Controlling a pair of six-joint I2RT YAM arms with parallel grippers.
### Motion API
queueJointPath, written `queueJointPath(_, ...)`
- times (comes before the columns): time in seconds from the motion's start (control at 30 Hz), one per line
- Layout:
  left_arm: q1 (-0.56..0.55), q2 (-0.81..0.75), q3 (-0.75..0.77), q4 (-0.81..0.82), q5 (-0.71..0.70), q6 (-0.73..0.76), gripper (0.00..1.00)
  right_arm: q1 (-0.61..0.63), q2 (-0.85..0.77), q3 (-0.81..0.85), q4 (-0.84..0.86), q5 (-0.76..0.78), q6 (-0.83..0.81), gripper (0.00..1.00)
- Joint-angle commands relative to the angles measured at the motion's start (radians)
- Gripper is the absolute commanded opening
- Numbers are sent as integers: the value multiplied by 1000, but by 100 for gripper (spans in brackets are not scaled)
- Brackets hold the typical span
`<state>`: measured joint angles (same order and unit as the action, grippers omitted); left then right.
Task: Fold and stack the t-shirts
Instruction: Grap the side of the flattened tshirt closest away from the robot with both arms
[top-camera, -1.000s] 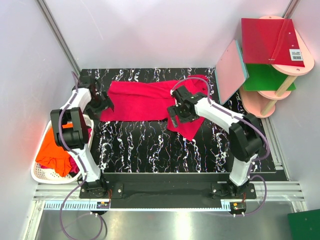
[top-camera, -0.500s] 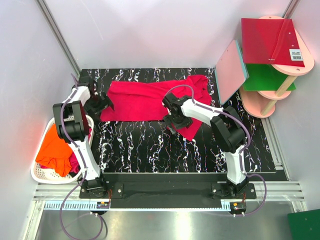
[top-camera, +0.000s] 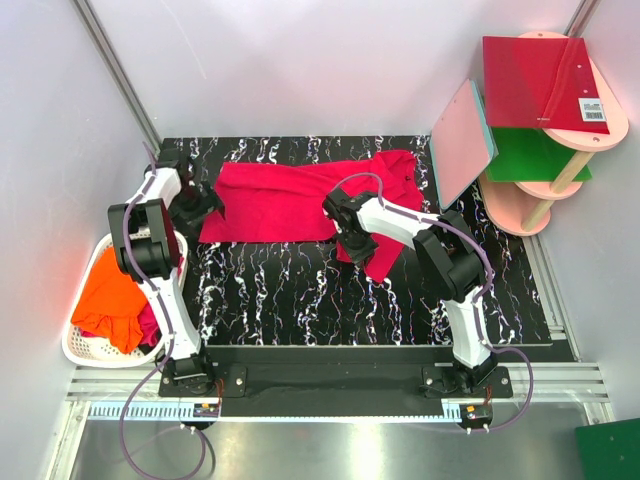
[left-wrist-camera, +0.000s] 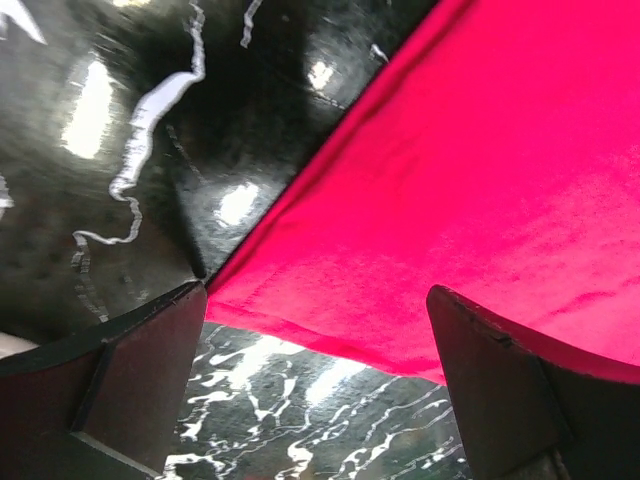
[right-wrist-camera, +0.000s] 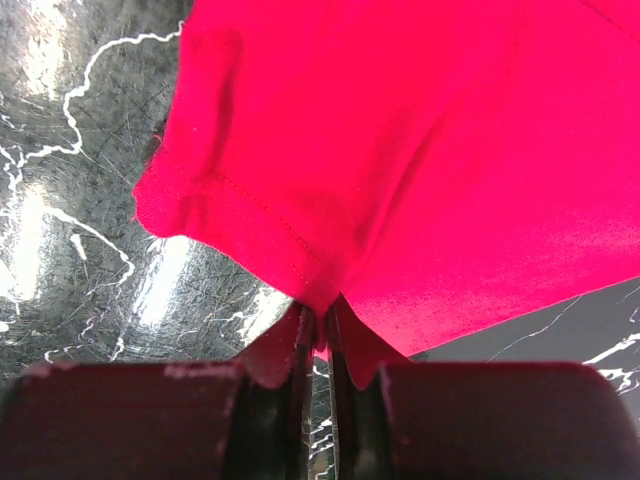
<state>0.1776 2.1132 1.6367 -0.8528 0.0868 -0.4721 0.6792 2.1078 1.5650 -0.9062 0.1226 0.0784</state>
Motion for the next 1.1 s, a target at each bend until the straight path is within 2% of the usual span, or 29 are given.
queueJointPath(0.0,-6,-18,51,-20,-84,62,99,10,8,43,-28,18,-14,13)
queueJointPath(0.17,-23,-24,71,-31,-147,119,99,6,12,46,-30,32,-20,12)
queueJointPath(0.23,-27,5,83,-51,-136,122,92,6,15,50,-30,35,-22,12)
queueJointPath(0.27,-29,14,86,-54,-125,122,85,8,17,52,-30,38,-23,12)
queueJointPath(0.3,-27,24,86,-54,-93,121,54,6,20,56,-31,40,-23,12)
queueJointPath(0.37,-33,45,84,-54,-55,115,15,6,21,56,-34,43,-25,11)
queueJointPath(0.43,-44,53,86,-54,-58,116,0,6,18,55,-36,49,-28,11)
queueJointPath(0.63,-50,25,91,-55,-73,131,1,6,-11,53,-49,63,-31,10)
queueJointPath(0.67,-50,24,95,-57,-67,133,12,5,-23,56,-54,68,-32,9)
queueJointPath(0.7,-50,21,109,-67,-64,136,30,6,-29,64,-60,71,-32,9)
queueJointPath(0.73,-50,19,115,-74,-62,136,62,6,-38,69,-63,77,-32,9)
queueJointPath(0.8,-50,8,129,-89,-71,135,75,6,-63,79,-72,91,-35,8)
queueJointPath(0.87,-50,1,130,-95,-91,141,81,6,-80,86,-80,113,-40,8)
queueJointPath(1.07,-49,27,181,-186,-219,151,81,5,-63,107,-86,121,-45,7)
